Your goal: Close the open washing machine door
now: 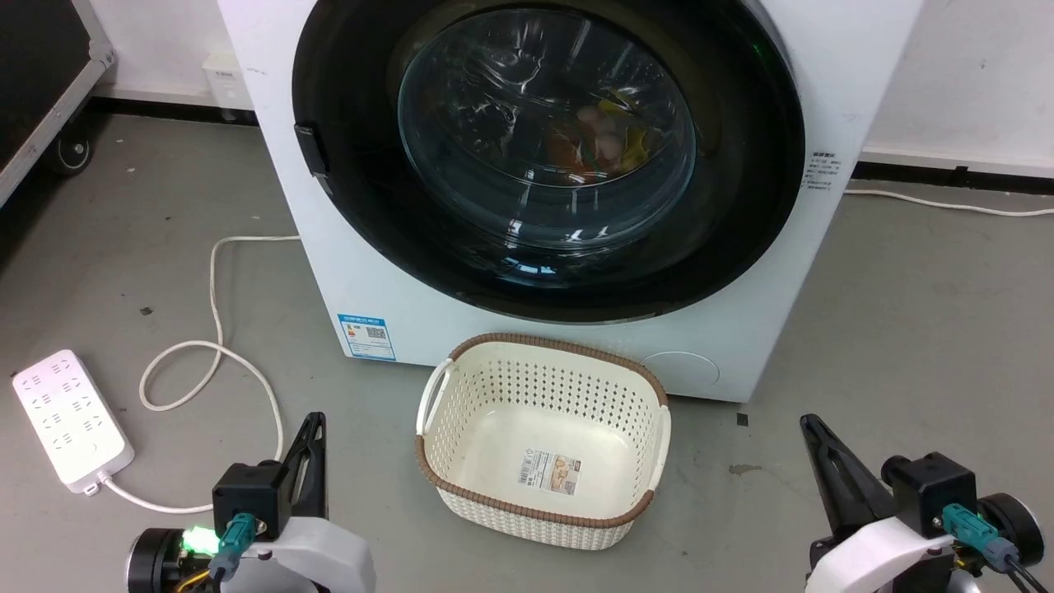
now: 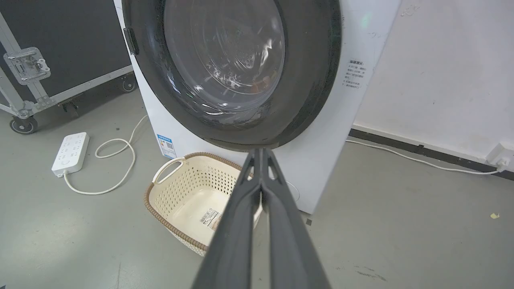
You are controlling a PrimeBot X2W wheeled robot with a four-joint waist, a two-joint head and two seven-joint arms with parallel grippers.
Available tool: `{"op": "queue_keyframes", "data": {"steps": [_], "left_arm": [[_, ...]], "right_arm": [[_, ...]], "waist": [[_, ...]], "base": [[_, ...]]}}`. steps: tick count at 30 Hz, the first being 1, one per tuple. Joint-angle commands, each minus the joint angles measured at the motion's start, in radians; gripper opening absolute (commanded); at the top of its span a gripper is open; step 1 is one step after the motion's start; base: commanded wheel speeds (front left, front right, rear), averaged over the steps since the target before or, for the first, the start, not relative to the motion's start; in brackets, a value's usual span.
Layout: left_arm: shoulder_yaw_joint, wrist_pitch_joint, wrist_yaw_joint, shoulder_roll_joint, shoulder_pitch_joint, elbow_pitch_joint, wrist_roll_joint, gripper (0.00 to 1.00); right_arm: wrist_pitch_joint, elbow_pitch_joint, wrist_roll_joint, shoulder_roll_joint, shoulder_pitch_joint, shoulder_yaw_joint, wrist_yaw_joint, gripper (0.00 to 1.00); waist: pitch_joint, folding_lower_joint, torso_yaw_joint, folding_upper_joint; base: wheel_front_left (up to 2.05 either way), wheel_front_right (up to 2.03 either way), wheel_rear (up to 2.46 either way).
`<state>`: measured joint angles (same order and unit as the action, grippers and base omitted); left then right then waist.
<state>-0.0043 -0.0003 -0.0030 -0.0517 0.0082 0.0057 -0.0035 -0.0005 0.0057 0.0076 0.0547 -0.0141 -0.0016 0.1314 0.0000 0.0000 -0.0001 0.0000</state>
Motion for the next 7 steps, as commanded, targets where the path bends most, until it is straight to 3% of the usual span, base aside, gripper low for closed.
{"op": "queue_keyframes", "data": {"steps": [1,7], "left_arm": [[0.004,0.0,0.003,0.001,-0.008,-0.006,0.004,0.0],[0.004,0.0,0.003,0.001,-0.008,-0.006,0.004,0.0]], "right_arm": [[0.0,-0.006,-0.008,-0.005,0.014,0.002,-0.001,0.0],[0.0,-0.006,-0.008,-0.005,0.014,0.002,-0.001,0.0]], "waist": [[0.0,0.0,0.0,0.0],[0.0,0.0,0.0,0.0]], "base": [[0.0,0.0,0.0],[0.0,0.0,0.0]]}}
